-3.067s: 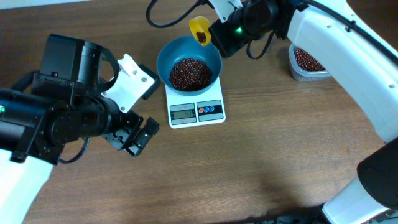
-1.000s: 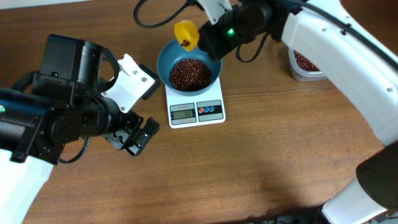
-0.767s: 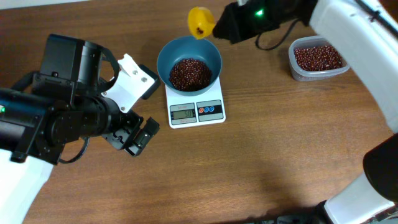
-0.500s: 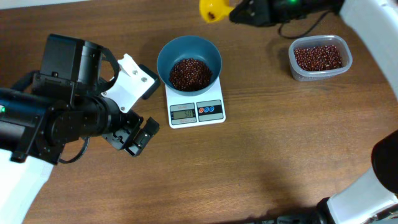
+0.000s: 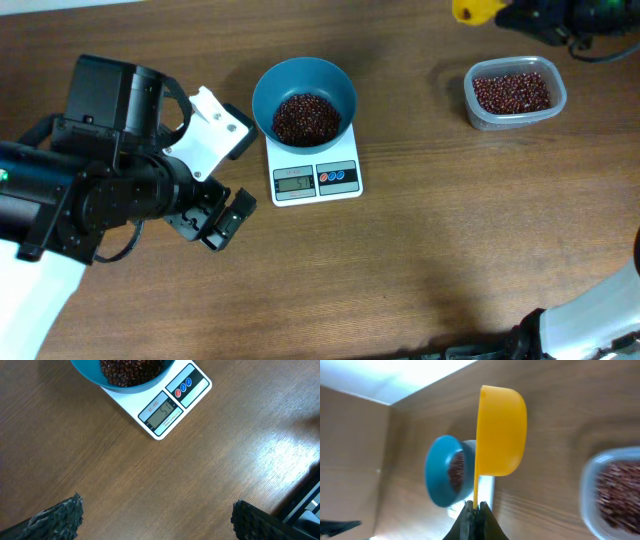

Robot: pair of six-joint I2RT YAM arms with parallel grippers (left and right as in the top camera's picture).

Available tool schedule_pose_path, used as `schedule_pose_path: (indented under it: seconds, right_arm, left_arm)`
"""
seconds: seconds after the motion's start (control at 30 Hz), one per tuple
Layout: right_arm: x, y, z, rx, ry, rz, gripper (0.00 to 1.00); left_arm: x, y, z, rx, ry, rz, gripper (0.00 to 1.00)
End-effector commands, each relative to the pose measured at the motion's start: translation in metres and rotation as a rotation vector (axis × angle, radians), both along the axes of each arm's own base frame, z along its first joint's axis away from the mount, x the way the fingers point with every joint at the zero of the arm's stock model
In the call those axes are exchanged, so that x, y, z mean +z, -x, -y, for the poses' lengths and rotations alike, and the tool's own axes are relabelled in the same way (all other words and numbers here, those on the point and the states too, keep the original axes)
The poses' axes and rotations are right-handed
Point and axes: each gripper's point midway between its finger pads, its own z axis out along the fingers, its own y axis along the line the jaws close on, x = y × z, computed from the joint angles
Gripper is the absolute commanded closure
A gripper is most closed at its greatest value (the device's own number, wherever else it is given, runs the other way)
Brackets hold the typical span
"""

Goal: Scoop item into bowl and weigh 50g on scale
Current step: 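Move the scoop with the right gripper back to the bean tub, then dip the scoop into the tub and scoop a few beans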

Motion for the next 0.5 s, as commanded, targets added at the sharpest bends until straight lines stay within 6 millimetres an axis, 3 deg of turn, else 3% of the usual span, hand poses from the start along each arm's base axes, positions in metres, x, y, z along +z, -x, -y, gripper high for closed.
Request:
schedule_pose_path:
  seconds: [0.0, 0.13, 0.33, 0.47]
  right_arm:
    - [-0.01, 0.008, 0.037, -0.098, 0.199, -0.057, 0.96]
    - [-0.032, 0.024, 0.065, -0.173, 0.368, -0.182, 0.96]
    - [-0.037, 0.032, 0.07, -0.184, 0.399, -0.228, 0.96]
    - [-0.044, 0.038, 0.09, -0.23, 0.514, -0.271, 0.96]
  left_arm:
    - [0.006, -0.001, 0.001, 0.01, 0.02, 0.01, 0.01]
    - [0.007, -0.001, 0.001, 0.01, 0.02, 0.011, 0.01]
    - [0.006, -0.001, 0.001, 0.01, 0.02, 0.01, 0.01]
    - [0.007, -0.001, 0.001, 0.01, 0.02, 0.011, 0.01]
